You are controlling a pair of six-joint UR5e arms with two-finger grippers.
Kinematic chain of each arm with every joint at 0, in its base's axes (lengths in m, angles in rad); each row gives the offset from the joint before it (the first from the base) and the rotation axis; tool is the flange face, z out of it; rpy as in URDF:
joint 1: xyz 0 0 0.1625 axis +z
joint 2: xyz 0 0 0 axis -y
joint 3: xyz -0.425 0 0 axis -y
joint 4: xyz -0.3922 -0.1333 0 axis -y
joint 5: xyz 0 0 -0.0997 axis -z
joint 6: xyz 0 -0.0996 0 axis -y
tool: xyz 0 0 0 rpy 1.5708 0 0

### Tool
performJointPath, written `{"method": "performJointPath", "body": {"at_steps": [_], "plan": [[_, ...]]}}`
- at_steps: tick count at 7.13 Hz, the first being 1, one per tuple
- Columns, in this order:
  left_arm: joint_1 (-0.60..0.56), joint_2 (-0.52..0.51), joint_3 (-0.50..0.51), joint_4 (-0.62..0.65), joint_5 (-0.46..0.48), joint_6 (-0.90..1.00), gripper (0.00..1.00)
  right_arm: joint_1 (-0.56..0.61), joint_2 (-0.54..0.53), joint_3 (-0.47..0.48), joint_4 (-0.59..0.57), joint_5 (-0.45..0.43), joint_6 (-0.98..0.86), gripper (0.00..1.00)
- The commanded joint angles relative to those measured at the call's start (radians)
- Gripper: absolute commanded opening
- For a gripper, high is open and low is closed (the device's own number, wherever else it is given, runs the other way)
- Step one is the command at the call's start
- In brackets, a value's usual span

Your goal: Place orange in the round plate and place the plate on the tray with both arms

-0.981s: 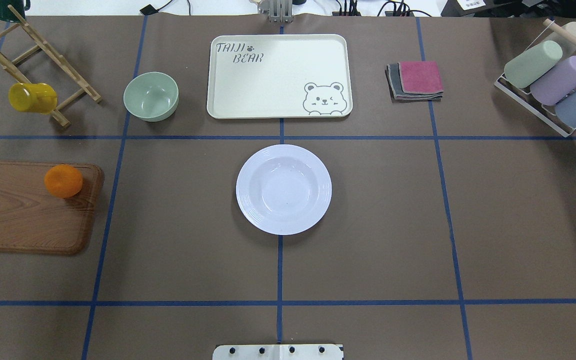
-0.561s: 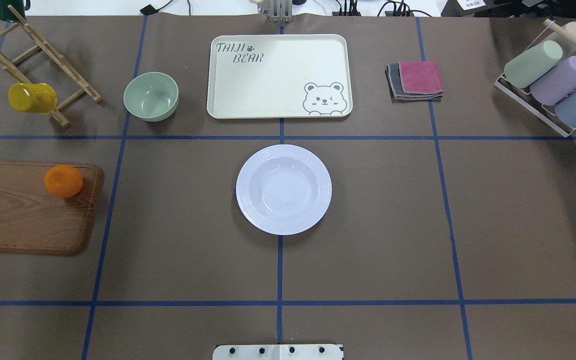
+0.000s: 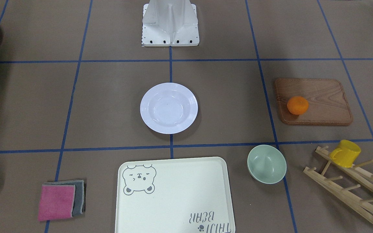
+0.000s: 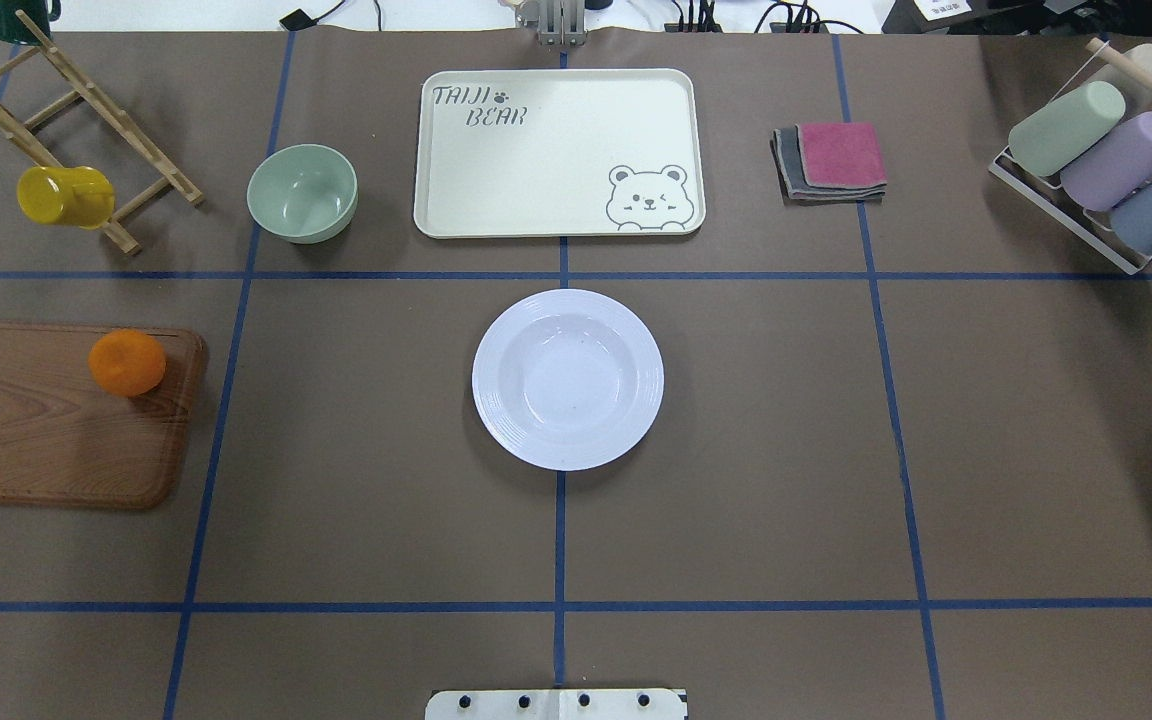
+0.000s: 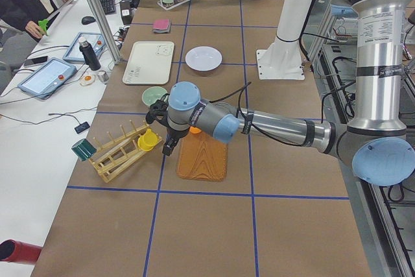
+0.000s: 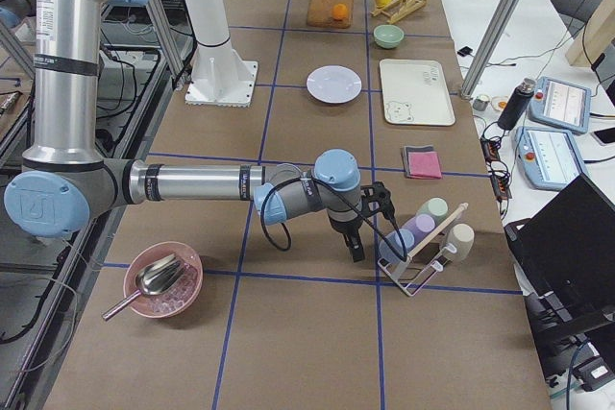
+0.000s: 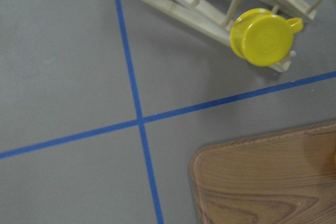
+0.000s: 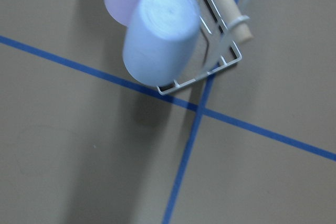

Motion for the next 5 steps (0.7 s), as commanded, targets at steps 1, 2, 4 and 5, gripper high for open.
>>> {"method": "performJointPath", "body": {"at_steps": [1, 2, 4, 5], "plan": [[0.221, -0.008, 0.007, -0.176, 0.109, -0.293, 0.99, -0.173, 0.000, 0.073, 0.081, -0.107, 0.349, 1.00], [0.346, -0.009, 0.009, -0.258, 0.210, -0.468, 0.99, -0.204, -0.001, 0.087, 0.081, -0.130, 0.391, 1.00], [0.506, -0.037, 0.002, -0.277, 0.349, -0.636, 0.99, -0.203, -0.009, 0.093, 0.081, -0.135, 0.392, 1.00], [0.545, -0.037, 0.009, -0.275, 0.407, -0.647, 0.99, -0.203, -0.010, 0.093, 0.081, -0.135, 0.392, 1.00]]}}
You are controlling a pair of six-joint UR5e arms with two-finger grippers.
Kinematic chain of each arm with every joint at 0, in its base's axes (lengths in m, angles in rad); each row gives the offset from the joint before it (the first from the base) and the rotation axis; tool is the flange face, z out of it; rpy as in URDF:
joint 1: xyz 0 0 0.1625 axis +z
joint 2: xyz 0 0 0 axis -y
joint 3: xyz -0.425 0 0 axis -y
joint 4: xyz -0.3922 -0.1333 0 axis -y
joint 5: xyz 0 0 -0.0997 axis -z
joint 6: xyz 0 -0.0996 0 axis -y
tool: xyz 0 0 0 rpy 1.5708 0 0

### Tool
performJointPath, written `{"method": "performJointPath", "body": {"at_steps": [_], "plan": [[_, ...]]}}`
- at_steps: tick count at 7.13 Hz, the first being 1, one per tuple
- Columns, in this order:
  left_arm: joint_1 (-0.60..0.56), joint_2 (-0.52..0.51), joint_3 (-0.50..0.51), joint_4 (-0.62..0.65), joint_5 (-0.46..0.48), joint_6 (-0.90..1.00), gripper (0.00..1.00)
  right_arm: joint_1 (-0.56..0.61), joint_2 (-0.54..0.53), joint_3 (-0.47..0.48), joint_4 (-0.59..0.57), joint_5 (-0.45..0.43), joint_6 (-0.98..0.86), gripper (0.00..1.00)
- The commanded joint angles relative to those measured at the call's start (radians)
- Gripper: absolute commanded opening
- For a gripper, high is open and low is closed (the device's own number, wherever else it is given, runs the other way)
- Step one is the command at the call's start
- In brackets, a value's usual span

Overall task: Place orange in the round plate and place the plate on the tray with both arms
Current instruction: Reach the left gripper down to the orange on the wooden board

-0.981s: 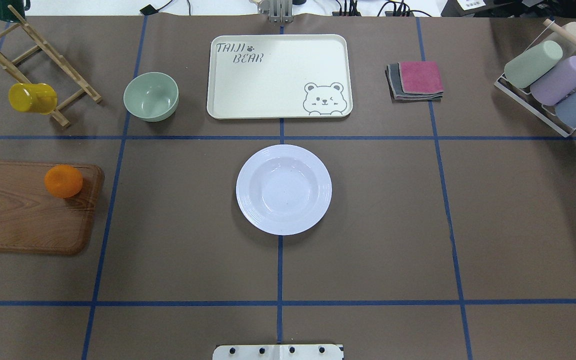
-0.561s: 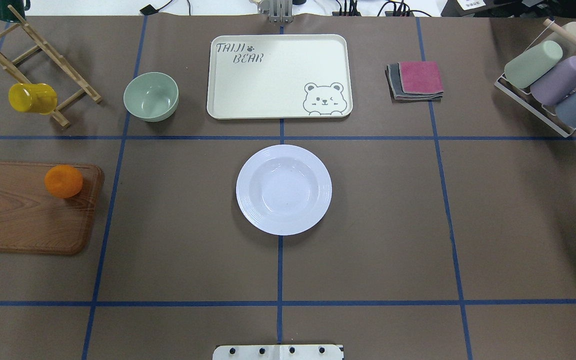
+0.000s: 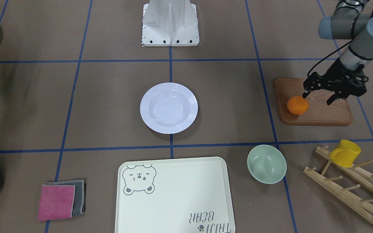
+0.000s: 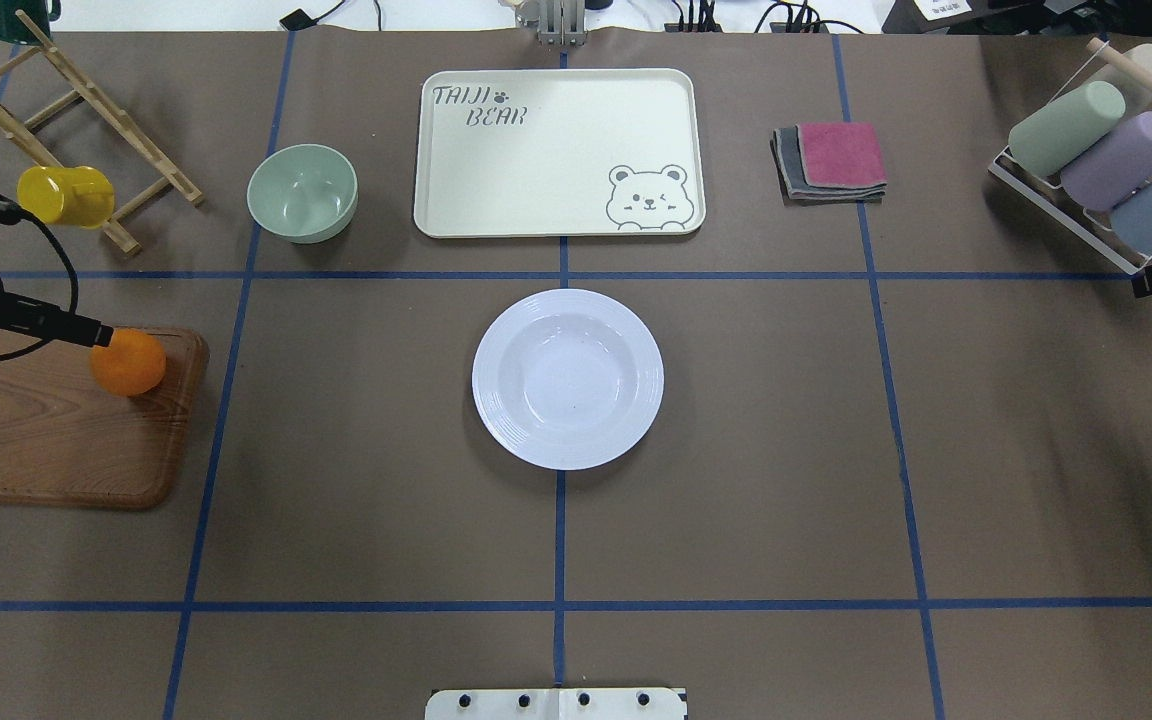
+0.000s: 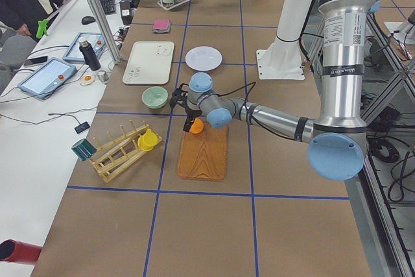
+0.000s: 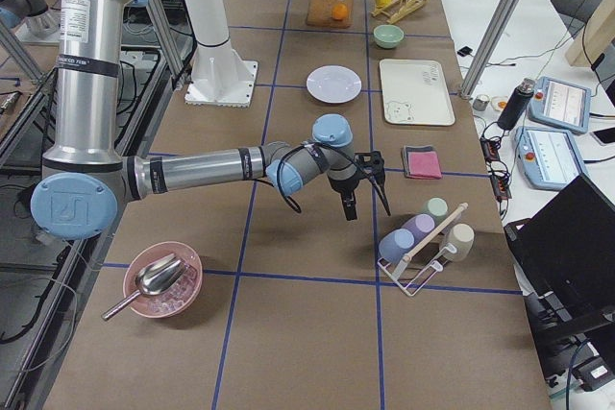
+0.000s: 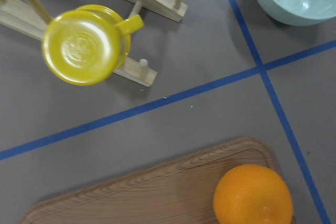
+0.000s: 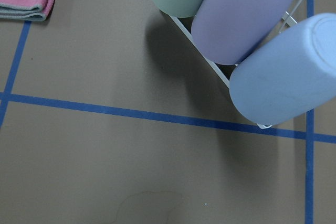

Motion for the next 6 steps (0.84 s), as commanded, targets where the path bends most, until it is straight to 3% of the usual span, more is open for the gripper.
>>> {"method": "performJointPath", "body": {"at_steps": [1, 4, 6], "plan": [[0.079, -0.006, 0.007, -0.005, 0.095, -0.048, 0.99, -0.002, -0.002, 0.002, 0.000, -0.003, 0.004, 1.00], [0.135, -0.006, 0.033, -0.005, 0.176, -0.062, 0.99, -0.002, -0.002, 0.000, 0.000, -0.005, 0.002, 1.00], [0.146, -0.006, 0.038, -0.007, 0.176, -0.062, 0.98, -0.002, -0.002, -0.001, 0.000, -0.014, 0.002, 1.00]]}}
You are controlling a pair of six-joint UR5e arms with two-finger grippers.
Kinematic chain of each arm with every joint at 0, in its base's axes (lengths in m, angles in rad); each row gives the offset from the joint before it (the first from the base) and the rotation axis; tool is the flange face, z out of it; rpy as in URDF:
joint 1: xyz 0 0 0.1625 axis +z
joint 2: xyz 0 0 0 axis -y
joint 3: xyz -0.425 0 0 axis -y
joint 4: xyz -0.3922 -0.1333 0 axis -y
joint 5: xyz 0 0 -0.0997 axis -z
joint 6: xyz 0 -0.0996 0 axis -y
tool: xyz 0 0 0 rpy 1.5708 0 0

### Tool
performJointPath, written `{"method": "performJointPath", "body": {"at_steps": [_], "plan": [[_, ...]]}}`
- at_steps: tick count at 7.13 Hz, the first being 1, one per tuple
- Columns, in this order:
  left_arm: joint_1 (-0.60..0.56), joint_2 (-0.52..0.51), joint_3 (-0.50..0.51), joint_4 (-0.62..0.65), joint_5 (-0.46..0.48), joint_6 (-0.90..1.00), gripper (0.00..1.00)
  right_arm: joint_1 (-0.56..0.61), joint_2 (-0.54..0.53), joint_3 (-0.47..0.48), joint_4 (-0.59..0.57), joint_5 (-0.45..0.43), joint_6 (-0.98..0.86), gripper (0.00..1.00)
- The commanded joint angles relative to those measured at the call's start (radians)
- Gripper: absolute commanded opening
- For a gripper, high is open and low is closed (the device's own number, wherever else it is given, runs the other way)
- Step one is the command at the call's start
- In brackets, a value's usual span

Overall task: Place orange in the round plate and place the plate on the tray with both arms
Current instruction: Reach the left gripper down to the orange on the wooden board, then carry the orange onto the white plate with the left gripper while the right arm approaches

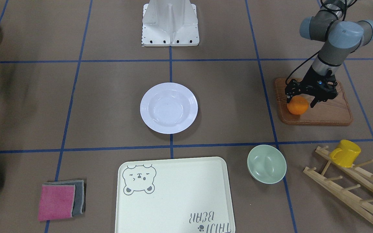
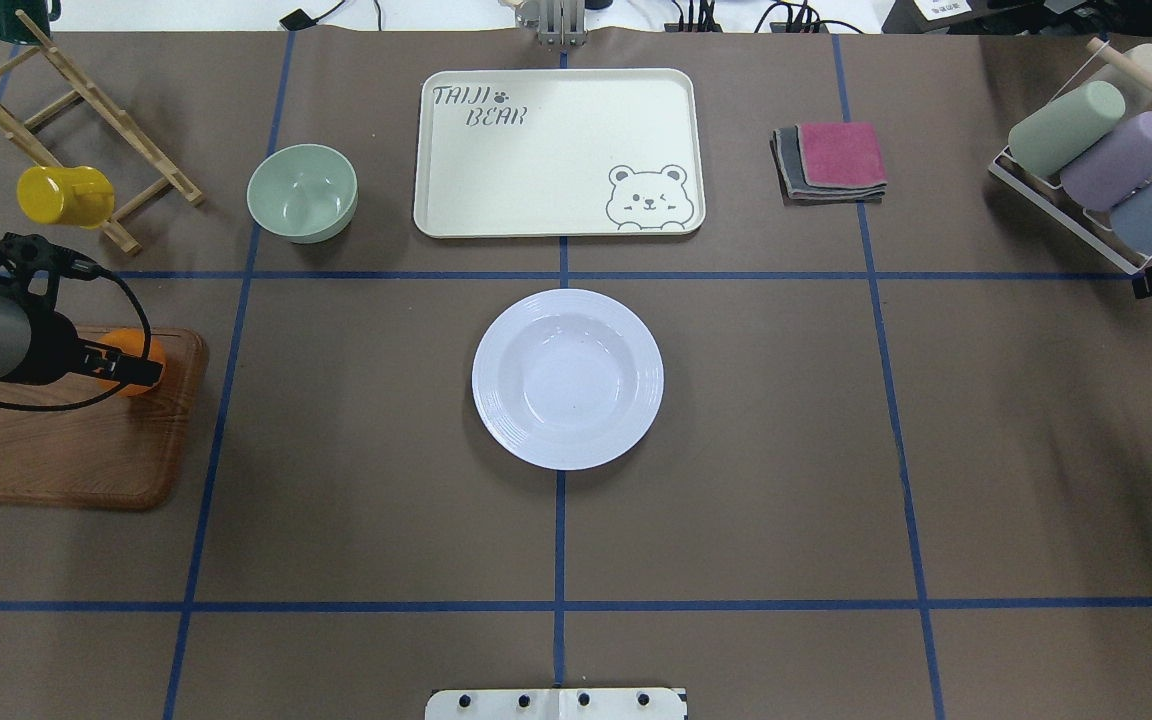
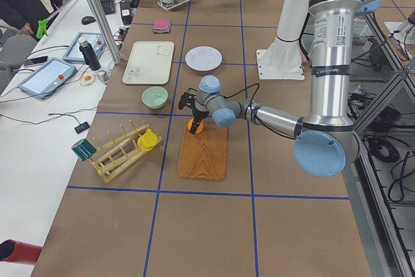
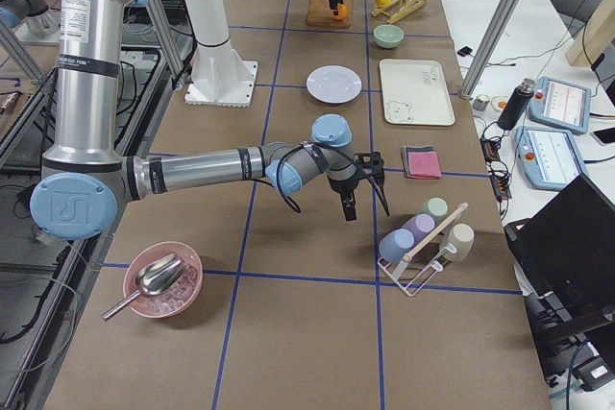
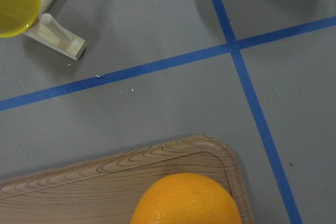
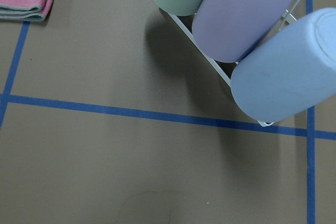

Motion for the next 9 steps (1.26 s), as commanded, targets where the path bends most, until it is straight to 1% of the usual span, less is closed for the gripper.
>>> {"method": "performJointPath", "body": {"at_steps": [1, 2, 3, 4, 5, 6, 7, 8, 9], "plan": [[0.009, 0.000, -0.001, -0.001, 0.004, -0.002, 0.60, 0.000, -0.002, 0.001, 0.000, -0.007, 0.000, 1.00], [0.007, -0.002, -0.018, -0.004, 0.004, 0.000, 0.01, 0.000, 0.000, 0.001, 0.000, -0.006, 0.000, 1.00], [0.007, -0.003, -0.077, 0.011, -0.018, -0.002, 0.00, -0.002, 0.002, 0.002, 0.000, -0.004, 0.001, 1.00], [0.007, -0.043, -0.124, 0.101, -0.045, -0.020, 0.00, -0.002, 0.009, 0.002, 0.002, 0.000, 0.004, 1.00], [0.009, -0.183, -0.136, 0.247, -0.044, -0.122, 0.00, -0.006, 0.015, 0.006, 0.009, 0.008, 0.039, 1.00], [0.039, -0.333, -0.138, 0.402, -0.039, -0.196, 0.00, -0.033, 0.029, 0.018, 0.041, 0.008, 0.137, 1.00], [0.112, -0.454, -0.132, 0.531, -0.017, -0.253, 0.00, -0.076, 0.052, 0.018, 0.093, 0.003, 0.268, 1.00], [0.171, -0.544, -0.114, 0.602, 0.025, -0.314, 0.00, -0.106, 0.084, 0.024, 0.113, 0.000, 0.402, 1.00], [0.211, -0.631, -0.059, 0.621, 0.039, -0.404, 0.00, -0.141, 0.112, 0.036, 0.117, -0.009, 0.522, 1.00]]}}
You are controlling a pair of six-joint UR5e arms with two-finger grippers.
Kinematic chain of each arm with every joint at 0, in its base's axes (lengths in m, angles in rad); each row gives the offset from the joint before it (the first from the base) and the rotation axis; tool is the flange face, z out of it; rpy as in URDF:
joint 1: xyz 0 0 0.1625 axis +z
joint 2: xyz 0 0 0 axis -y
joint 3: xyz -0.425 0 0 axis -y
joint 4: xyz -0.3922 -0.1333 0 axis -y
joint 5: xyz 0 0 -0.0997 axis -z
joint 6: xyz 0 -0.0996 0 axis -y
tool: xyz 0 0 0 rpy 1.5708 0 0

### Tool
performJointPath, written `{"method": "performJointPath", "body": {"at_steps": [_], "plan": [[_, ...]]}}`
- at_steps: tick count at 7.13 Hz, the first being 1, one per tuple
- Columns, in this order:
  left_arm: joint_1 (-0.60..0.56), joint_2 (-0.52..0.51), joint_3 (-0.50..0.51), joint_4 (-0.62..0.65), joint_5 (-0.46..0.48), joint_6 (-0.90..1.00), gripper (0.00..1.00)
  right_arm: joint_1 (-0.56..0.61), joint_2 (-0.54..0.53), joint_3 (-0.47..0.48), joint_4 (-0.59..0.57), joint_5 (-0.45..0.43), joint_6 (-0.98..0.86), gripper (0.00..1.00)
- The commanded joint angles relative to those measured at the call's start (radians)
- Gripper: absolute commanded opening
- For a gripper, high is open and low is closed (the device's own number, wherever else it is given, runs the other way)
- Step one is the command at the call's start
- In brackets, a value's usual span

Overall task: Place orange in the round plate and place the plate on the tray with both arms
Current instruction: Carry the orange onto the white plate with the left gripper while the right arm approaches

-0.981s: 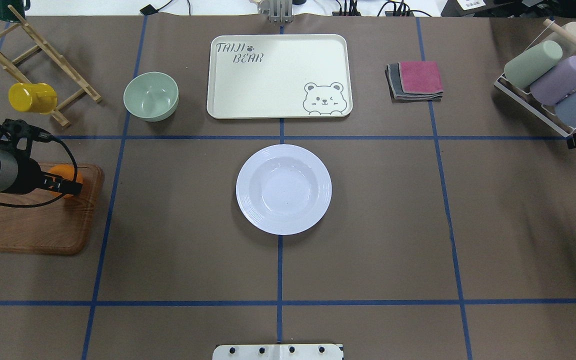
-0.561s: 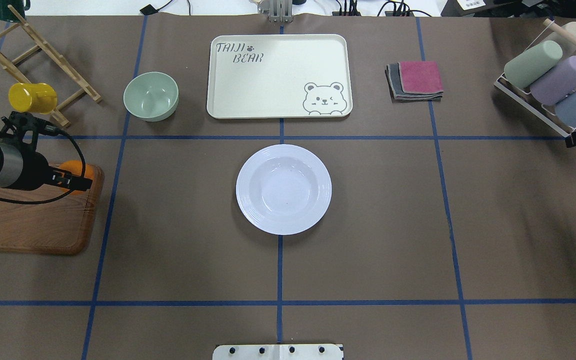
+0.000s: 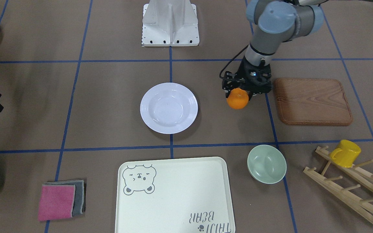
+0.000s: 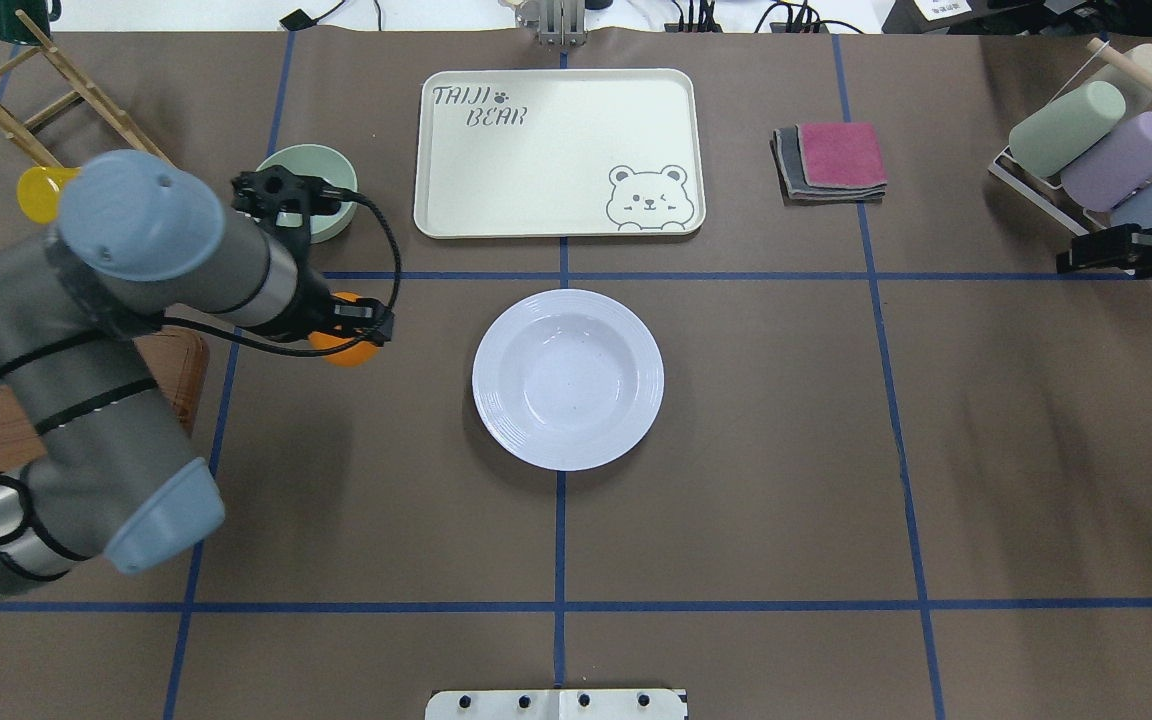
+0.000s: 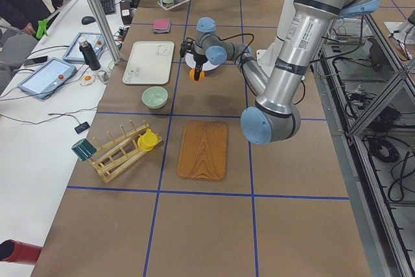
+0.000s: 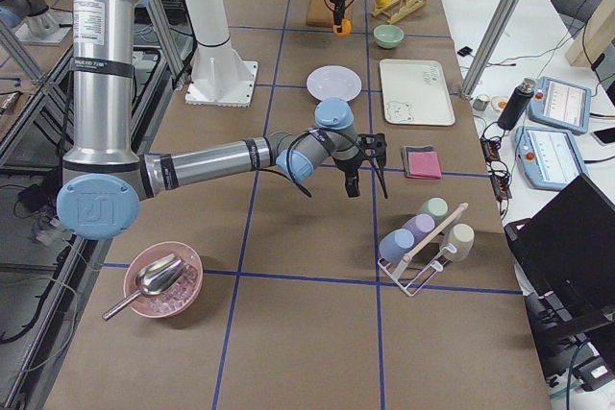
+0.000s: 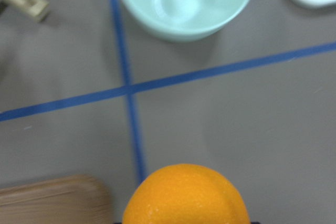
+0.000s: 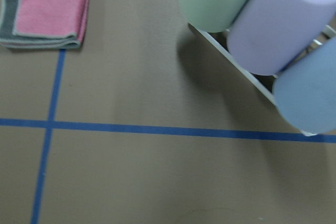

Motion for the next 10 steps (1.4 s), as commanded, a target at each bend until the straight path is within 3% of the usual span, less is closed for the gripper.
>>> {"method": "performJointPath", "body": {"at_steps": [1, 3, 4, 5, 6, 7, 8, 9, 10], "plan": [[0.115, -0.221, 0.144, 0.062, 0.088, -0.162, 0.00, -0.072, 0.051, 0.033, 0.017, -0.016, 0.228, 1.00], [0.167, -0.403, 0.378, 0.046, 0.138, -0.247, 0.00, -0.161, 0.065, 0.082, 0.017, -0.102, 0.353, 1.00], [0.177, -0.415, 0.416, 0.018, 0.164, -0.249, 0.00, -0.208, 0.075, 0.099, 0.017, -0.145, 0.407, 1.00], [0.178, -0.407, 0.433, -0.025, 0.165, -0.244, 0.08, -0.239, 0.100, 0.107, 0.017, -0.160, 0.459, 1.00], [0.181, -0.406, 0.462, -0.061, 0.168, -0.243, 0.95, -0.285, 0.111, 0.116, 0.017, -0.209, 0.496, 1.00], [0.207, -0.407, 0.468, -0.088, 0.229, -0.252, 0.99, -0.319, 0.115, 0.131, 0.019, -0.241, 0.535, 1.00], [0.206, -0.406, 0.455, -0.080, 0.228, -0.249, 0.99, -0.350, 0.115, 0.156, 0.019, -0.284, 0.582, 1.00], [0.177, -0.383, 0.371, -0.018, 0.216, -0.237, 0.99, -0.397, 0.115, 0.190, 0.017, -0.364, 0.692, 0.99], [0.090, -0.325, 0.238, 0.107, 0.090, -0.105, 0.99, -0.428, 0.124, 0.202, 0.019, -0.380, 0.733, 1.00]]}}
